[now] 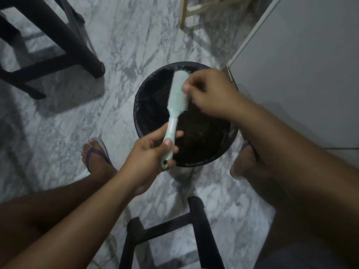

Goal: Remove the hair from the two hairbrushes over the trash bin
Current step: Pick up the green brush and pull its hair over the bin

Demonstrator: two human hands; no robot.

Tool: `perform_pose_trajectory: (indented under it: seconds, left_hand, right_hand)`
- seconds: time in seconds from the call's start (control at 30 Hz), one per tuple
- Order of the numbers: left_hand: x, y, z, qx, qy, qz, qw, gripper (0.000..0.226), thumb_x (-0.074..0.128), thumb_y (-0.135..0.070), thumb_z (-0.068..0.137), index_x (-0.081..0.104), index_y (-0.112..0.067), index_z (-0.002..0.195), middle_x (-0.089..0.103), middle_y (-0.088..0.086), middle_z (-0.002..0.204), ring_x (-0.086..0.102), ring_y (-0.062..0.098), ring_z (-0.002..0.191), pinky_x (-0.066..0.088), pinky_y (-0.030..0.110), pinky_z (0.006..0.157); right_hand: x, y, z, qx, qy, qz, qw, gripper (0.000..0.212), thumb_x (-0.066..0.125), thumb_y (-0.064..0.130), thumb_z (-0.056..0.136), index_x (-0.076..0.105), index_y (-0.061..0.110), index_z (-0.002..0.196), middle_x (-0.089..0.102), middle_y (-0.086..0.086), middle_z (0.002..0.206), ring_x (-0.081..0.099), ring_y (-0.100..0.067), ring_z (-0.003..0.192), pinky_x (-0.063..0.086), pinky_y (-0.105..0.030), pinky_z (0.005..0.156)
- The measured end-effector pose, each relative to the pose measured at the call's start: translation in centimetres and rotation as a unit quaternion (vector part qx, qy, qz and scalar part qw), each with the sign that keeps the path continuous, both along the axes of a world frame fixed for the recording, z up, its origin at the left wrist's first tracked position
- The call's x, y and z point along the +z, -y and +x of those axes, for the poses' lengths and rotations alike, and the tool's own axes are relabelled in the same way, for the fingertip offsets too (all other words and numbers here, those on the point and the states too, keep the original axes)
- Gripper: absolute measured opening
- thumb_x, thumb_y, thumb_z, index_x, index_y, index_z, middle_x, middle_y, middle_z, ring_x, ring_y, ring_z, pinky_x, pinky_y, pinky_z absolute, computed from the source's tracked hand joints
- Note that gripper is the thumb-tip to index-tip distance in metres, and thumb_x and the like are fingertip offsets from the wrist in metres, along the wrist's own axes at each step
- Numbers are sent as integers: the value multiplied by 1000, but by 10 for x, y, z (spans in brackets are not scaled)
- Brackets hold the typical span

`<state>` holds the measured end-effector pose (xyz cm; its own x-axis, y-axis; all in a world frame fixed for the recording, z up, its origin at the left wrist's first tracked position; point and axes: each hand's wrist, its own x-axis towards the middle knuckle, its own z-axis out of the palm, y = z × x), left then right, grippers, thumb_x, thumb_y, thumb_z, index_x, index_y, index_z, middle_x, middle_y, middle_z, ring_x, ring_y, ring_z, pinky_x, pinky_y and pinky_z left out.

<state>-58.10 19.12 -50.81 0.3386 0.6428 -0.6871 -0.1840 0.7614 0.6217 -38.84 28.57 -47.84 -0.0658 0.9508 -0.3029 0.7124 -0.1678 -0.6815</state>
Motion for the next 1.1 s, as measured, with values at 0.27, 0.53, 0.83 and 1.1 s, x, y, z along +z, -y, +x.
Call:
perform_pose_trajectory:
  seconds: [0.27,0.53,0.83,1.1]
  left_hand:
    - [-3,-3,-3,28,5,14,1000,45,48,-4,102,54,-21,143,70,2,126,54,13,81,46,25,59]
    - [0,4,1,-22,-75,72,994,50,48,-1,102,53,-28,144,71,-2,124,53,13,81,44,30,64]
    - [-1,8,0,-33,-122,117,985,51,49,-2,102,49,-28,146,71,-5,122,55,10,79,47,28,66]
    - [-1,6,-1,-41,-105,113,987,51,48,-2,102,50,-28,146,71,-4,122,54,10,77,45,30,65]
  right_hand:
    - [2,-5,12,-36,-35,88,995,21,60,13,96,75,19,109,76,9,97,67,4,68,50,-10,70]
    - [-7,4,-9,119,95,96,984,20,71,35,88,72,30,107,55,5,102,57,-14,94,51,-37,85]
    - [-14,4,-16,74,141,108,981,28,66,35,93,72,8,95,62,-8,100,62,-25,90,52,-42,82]
    - [-13,5,-13,116,119,115,979,21,66,26,94,74,8,101,63,-10,103,62,-24,93,52,-43,84]
